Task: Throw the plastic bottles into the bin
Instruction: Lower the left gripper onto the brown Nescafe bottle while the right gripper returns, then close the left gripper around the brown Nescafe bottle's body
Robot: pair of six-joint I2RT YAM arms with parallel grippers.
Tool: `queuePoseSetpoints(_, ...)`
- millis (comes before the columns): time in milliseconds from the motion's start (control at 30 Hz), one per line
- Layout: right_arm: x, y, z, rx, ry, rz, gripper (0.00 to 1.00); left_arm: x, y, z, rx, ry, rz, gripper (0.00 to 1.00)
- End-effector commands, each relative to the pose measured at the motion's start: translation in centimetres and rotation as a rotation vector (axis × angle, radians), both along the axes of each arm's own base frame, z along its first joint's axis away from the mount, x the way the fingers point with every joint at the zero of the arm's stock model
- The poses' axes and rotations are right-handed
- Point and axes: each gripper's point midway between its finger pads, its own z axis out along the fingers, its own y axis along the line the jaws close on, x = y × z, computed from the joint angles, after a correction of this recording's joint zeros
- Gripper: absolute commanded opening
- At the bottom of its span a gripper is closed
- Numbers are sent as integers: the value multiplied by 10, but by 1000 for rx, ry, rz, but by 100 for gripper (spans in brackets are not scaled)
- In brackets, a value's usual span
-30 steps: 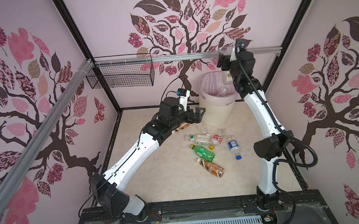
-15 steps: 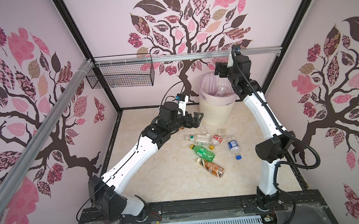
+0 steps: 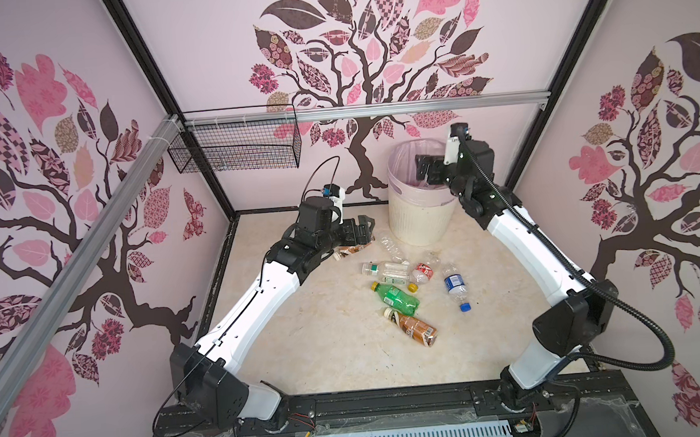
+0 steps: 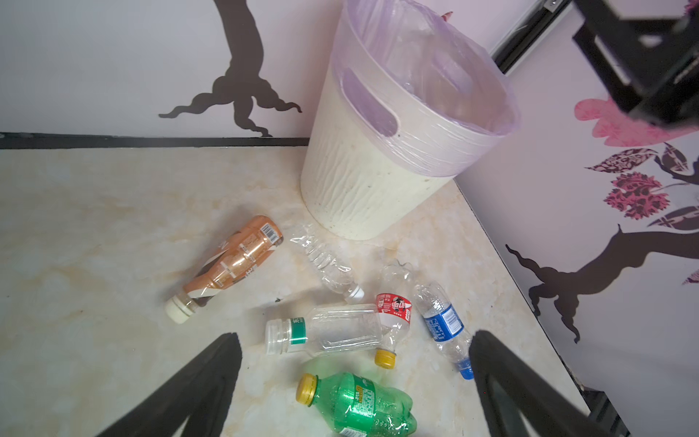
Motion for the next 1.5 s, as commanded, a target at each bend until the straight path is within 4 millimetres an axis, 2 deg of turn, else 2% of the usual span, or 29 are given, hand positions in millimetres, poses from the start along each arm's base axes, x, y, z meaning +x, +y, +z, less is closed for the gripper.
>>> queuePoseSetpoints(0,-39,19,-4,96,-23,79,100,7,8,-12,-36,51,20,98)
queuePoseSetpoints(100,-60,33,-45,116,51,131,99,23,17,-25,-17,71,58,98)
queuePoseSetpoints(233,-78,39,-93,123,158,168,100,47,37,-61,44,121,142,98)
queuePoseSetpoints(333,-88,39,-120,126,207,185,99,60,44,-92,93,160,158,98)
queuePoseSetpoints(500,-101,46,-160,98,303,244,100,71,47,-146,255,271,123,98)
queuePoseSetpoints(633,-109,52,-180,90,360,286,100,75,54,-171,353,311,97,98)
queuePoseSetpoints(800,-113,57,-188,102,378,317,99,85,63,-195,450,318,88,98)
queuePoseSetpoints(1200,-117,53,-182,93,359,310,100,105,47,-222,553,281,-90,98)
queuePoseSetpoints(1367,-117,52,-181,94,356,307,99,105,55,-232,604,298,-156,98)
queuePoseSetpoints(1467,-116,53,-182,95,353,309,100,107,66,-240,593,320,-167,96)
